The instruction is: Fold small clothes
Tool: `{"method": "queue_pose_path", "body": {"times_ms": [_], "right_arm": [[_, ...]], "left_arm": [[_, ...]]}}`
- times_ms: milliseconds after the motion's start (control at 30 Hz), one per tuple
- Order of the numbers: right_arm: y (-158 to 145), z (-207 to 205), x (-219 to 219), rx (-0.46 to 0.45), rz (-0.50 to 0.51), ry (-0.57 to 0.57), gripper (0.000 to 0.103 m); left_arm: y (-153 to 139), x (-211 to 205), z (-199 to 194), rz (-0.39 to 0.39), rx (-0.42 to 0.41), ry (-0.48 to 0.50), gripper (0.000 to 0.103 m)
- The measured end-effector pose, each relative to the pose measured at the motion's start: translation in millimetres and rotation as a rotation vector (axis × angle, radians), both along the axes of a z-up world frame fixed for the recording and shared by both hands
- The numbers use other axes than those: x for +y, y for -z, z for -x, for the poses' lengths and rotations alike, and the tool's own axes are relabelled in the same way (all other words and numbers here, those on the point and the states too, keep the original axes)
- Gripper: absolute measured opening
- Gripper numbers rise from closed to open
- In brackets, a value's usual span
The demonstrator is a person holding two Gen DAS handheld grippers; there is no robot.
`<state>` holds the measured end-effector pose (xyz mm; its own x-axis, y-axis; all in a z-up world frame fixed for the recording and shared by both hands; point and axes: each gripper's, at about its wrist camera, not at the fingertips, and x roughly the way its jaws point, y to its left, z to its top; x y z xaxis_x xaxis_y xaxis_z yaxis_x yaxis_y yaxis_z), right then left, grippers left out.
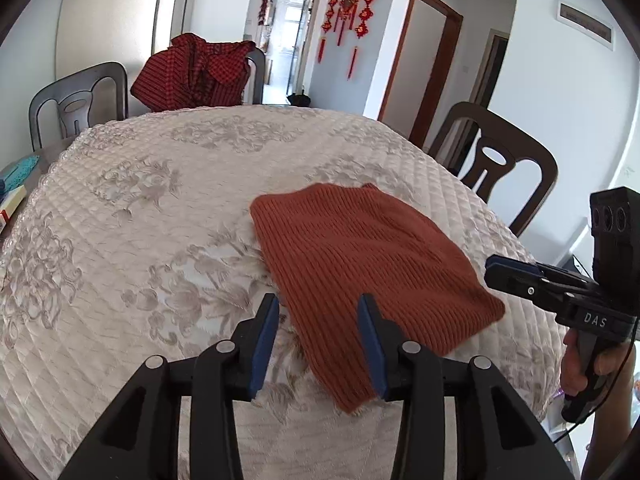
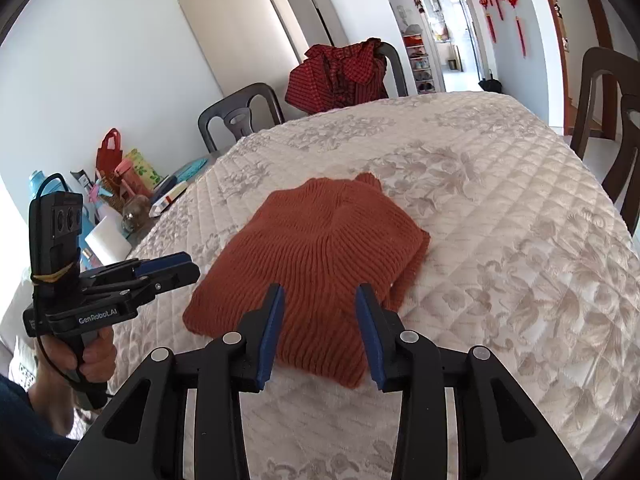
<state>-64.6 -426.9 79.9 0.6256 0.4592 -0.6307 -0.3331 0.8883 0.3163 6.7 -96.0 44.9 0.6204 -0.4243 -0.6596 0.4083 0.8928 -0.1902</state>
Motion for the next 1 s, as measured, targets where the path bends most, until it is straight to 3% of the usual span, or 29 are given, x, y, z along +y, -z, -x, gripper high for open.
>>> {"method": "queue_pose_path", "body": {"times_ms": [167,600,733,833,1000], "right_arm": [[-1,-11,-1,0.010,-0.007,0.024,0.038],[15,-39,-20,0.090,-0.045,0.082,0.039],[27,-51,-29,0.138,-0.100,0.101,0.050],[32,-56,-33,0.163,-0.122,0.108,0.050],[21,-51,-35,0.119,-0.137,0.112,0.050]], "left_arm": [[-2,1,-11,0.004,-0.004,-0.027,0.054],[11,-3,-38,0.050,0.045,-0.029,0.062],[24,3,-48,0.105,0.103,-0.034,0.063],[27,7,-49,0.131,0.115,-0.033,0.064],[16,8,-46,0.151,0.066,-0.034,0.064]]}}
